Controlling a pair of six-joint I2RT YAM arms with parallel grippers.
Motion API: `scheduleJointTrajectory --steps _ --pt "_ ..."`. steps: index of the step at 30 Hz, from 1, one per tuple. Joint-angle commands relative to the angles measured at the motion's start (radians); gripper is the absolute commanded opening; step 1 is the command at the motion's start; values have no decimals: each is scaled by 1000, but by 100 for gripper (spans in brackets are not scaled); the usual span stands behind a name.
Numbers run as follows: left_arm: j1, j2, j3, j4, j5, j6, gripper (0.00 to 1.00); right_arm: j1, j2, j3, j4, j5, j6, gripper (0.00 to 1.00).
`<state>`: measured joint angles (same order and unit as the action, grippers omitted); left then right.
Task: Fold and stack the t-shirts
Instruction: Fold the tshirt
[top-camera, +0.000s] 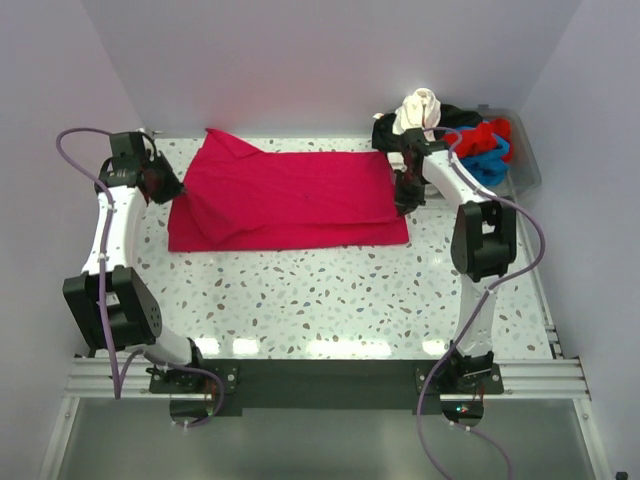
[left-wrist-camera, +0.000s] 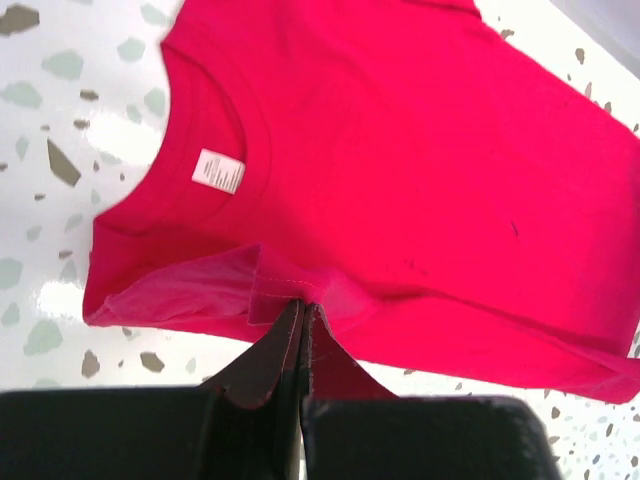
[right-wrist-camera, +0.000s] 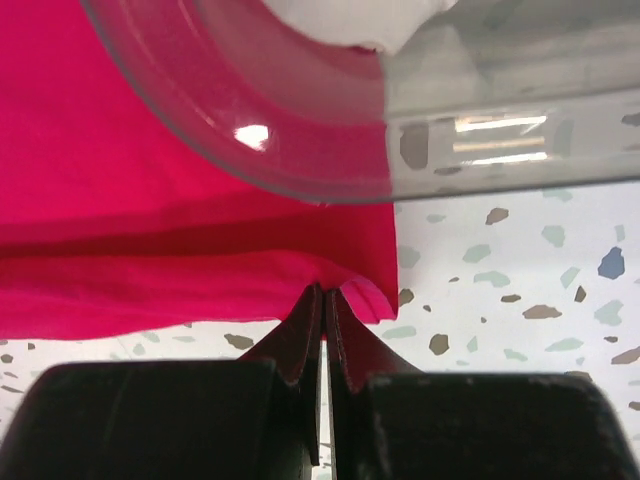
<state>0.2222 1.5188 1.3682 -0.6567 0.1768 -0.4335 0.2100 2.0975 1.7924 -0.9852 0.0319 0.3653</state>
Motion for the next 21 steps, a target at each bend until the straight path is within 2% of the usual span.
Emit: scheduleJointTrajectory --steps 1,21 --pt "5 38 92 60 23 47 0 -21 24 68 -44 -7 -25 0" --pt "5 320 344 68 61 38 0 -47 139 243 -67 31 -31 0"
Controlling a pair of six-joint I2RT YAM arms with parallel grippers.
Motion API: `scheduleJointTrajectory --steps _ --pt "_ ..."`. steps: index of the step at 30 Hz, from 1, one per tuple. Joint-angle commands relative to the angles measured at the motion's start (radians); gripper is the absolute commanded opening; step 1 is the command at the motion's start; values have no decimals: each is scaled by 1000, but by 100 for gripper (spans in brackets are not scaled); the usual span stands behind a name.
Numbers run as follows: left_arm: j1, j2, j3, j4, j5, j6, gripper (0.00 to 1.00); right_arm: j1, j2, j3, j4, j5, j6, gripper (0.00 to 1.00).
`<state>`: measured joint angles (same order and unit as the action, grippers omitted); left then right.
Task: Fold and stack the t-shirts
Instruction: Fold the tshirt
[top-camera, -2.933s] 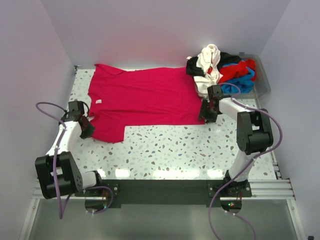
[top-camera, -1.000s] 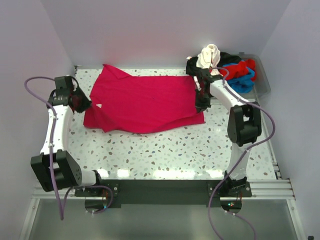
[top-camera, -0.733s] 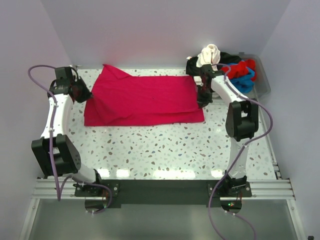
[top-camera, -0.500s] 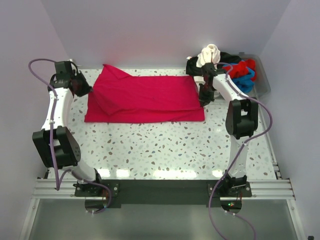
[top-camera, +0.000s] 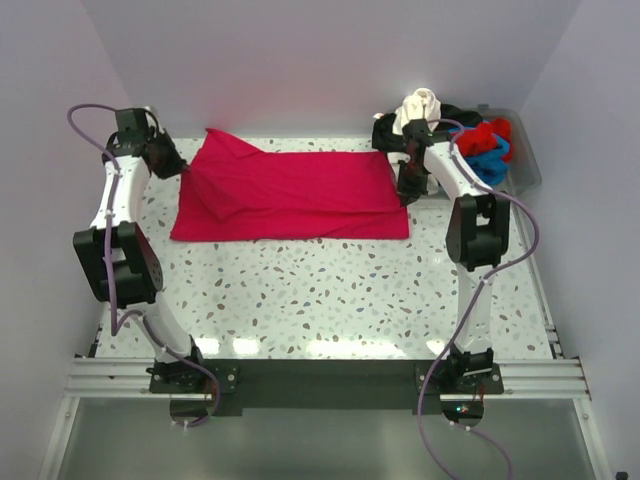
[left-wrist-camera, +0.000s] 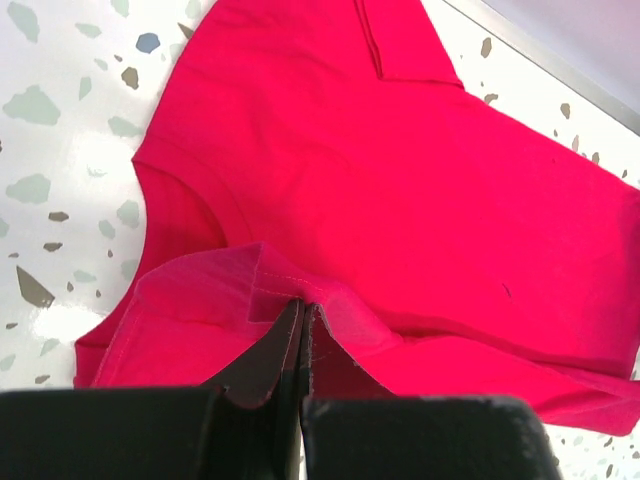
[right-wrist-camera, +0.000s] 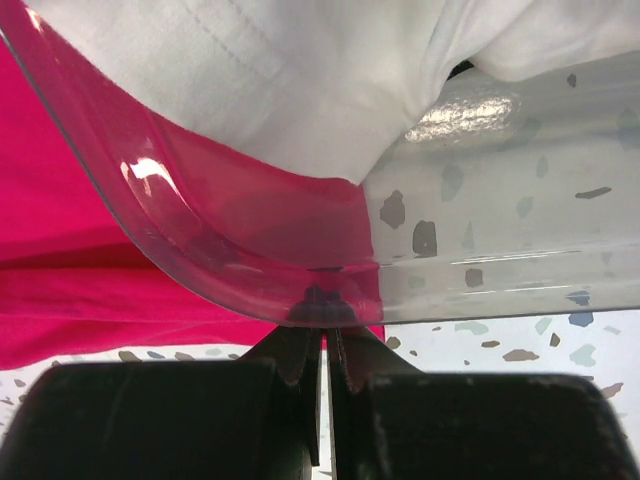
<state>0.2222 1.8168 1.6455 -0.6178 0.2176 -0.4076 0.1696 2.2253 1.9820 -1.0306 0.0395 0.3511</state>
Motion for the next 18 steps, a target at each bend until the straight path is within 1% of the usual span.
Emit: scheduleJointTrajectory --steps 1,4,5,6,7,8,9,10,11,12,13,15,16,18 --pt "5 33 77 26 20 13 0 -7 16 67 -19 23 -18 0" --pt "5 85 128 26 41 9 0 -7 23 93 -11 36 -9 0" --pt "6 113 158 26 48 7 7 -7 20 95 -2 40 -6 2" --pt "5 125 172 35 54 0 25 -8 13 94 6 42 6 6" --pt "5 130 184 44 54 -7 37 -8 -9 84 30 42 11 15" --pt "6 131 197 56 48 -14 51 -7 -24 77 43 40 15 42" --pt "5 127 198 78 42 -23 69 -10 -39 52 58 36 28 52" --pt "6 122 200 84 28 -28 75 -9 -76 35 88 30 32 59" --pt "3 110 194 87 20 -30 79 -7 -93 19 104 25 32 67" --pt "3 105 186 90 10 -30 84 -8 -110 -23 136 11 37 70" --pt "3 96 151 92 5 -30 86 -8 -143 -44 151 11 38 73" --pt "3 63 88 108 -10 -25 90 -7 -173 -118 190 -9 43 74" --pt "3 49 12 116 -17 -23 91 -7 -184 -142 198 -12 45 75" --pt "3 6 -70 139 -26 -17 92 -7 -210 -210 210 -23 46 75"
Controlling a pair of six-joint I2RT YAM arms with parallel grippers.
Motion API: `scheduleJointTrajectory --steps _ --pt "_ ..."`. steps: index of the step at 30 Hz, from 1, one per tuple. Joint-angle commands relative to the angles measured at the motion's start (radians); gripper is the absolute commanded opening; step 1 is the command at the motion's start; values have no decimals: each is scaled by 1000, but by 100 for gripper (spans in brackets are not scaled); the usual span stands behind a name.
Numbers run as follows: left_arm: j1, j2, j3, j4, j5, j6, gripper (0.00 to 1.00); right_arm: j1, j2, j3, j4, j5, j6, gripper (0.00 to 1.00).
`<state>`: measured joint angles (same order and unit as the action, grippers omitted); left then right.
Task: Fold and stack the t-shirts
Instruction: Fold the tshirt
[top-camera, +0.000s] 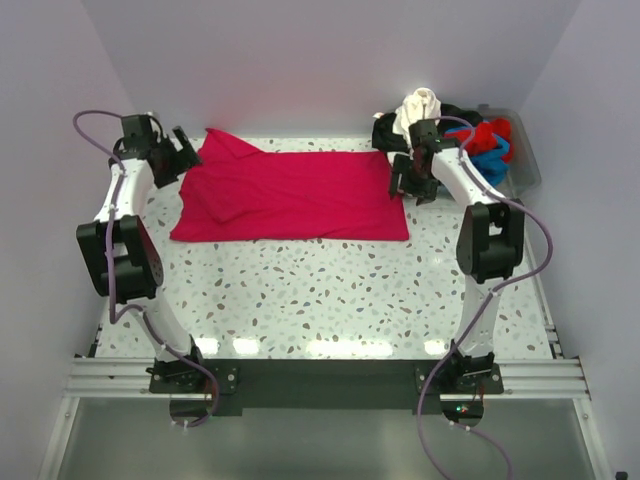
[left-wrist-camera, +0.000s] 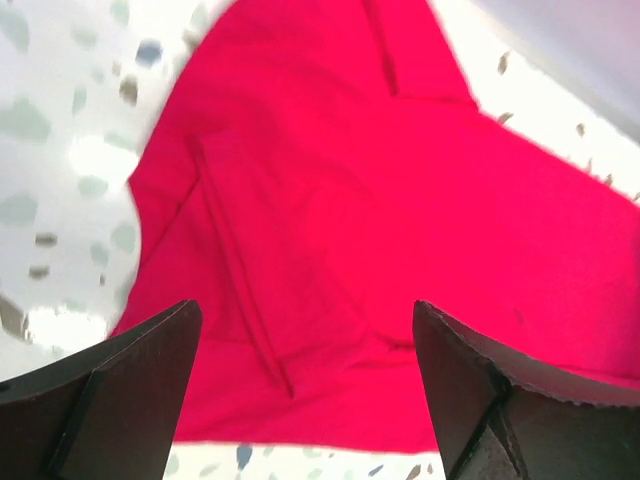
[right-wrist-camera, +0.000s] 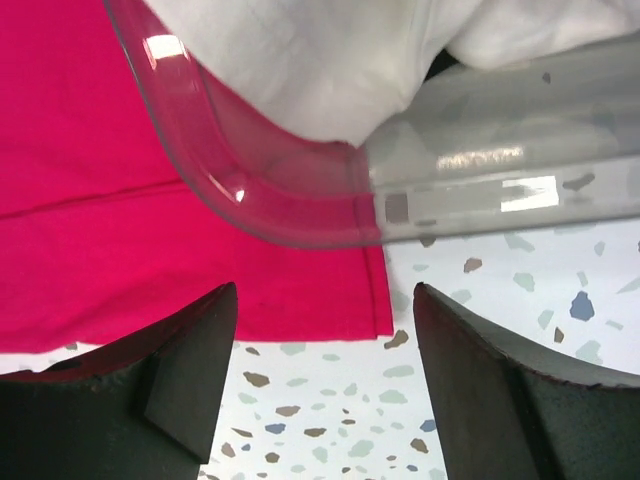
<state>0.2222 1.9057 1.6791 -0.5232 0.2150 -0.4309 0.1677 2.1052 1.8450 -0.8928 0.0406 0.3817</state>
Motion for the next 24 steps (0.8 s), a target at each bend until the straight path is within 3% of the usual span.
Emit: scheduleJointTrajectory --steps 1,7,24 --pt "3 -98 -143 52 -34 7 92 -5 -94 -95 72 -25 17 75" --pt "3 -186 -398 61 -127 32 88 -5 -132 -263 112 -30 19 72" --pt "3 -235 -526 40 -433 84 78 6 -163 -412 169 -39 32 68"
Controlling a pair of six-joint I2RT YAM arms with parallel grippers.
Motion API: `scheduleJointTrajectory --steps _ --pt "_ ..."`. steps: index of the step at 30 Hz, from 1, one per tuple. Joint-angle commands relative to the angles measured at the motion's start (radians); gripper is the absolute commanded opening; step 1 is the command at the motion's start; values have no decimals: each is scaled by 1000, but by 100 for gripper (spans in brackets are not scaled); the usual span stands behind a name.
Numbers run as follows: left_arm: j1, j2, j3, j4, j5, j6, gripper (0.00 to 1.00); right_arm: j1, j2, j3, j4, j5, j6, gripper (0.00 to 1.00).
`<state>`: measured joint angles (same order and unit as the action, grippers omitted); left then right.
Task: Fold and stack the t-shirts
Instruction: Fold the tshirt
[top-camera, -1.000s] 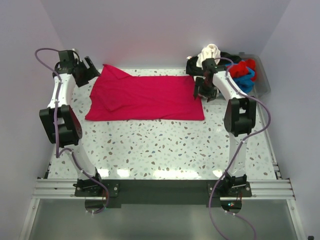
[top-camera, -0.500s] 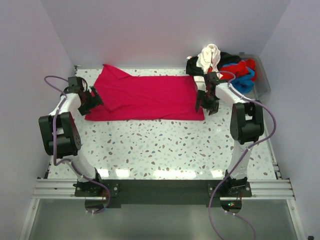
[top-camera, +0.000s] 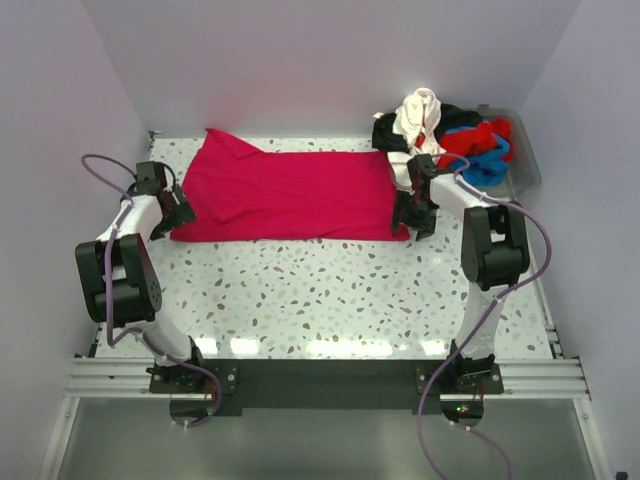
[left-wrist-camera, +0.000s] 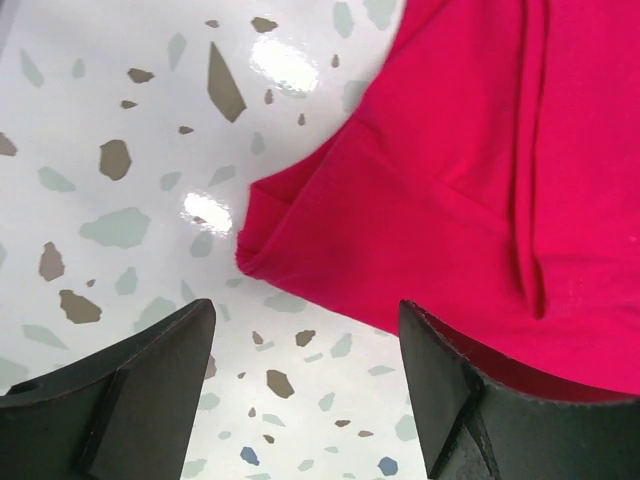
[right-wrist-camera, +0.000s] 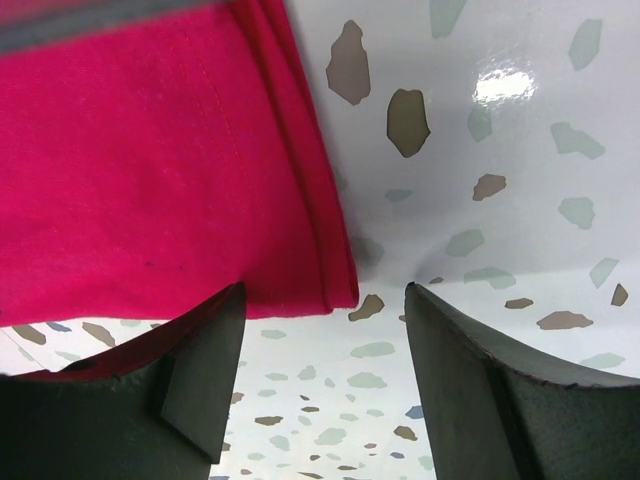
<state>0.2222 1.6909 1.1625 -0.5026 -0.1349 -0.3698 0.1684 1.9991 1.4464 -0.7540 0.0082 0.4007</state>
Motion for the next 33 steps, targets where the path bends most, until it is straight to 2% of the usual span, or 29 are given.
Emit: scheduleJointTrajectory --steps 1,6,8,10,13,14,15,16,18,19,20,21,24,33 --pt "5 -7 -7 19 -86 20 78 3 -56 -15 28 -7 13 67" --pt "3 19 -7 33 -65 12 75 5 -56 -30 36 -7 16 64" --pt "3 26 -7 42 -51 11 67 5 -56 -40 48 -5 15 61" --pt "3 35 -7 45 -40 8 57 5 -51 -44 53 -7 13 54" --pt "3 41 -15 47 -20 5 49 5 -39 -50 62 -5 10 42" --pt "3 41 -20 50 -11 5 42 5 -37 -50 61 -7 9 38" --pt "3 39 -29 53 -9 5 37 5 -34 -50 62 -7 9 28" --pt "5 39 -35 59 -6 3 28 6 -33 -50 59 -7 9 25" --pt "5 38 -44 59 -6 8 17 3 -31 -44 53 -7 1 17" --pt "5 39 -44 59 -6 14 7 5 -28 -37 47 -7 -5 15" --pt "5 39 -44 59 -9 17 2 3 -28 -34 39 -7 -8 12" --pt "8 38 -44 59 -12 19 0 5 -26 -29 33 -7 -11 7" --pt "11 29 -46 67 -12 35 0 3 -25 -8 7 10 -29 0" --pt "20 32 -41 81 -22 48 0 3 -17 38 -57 88 -83 0"
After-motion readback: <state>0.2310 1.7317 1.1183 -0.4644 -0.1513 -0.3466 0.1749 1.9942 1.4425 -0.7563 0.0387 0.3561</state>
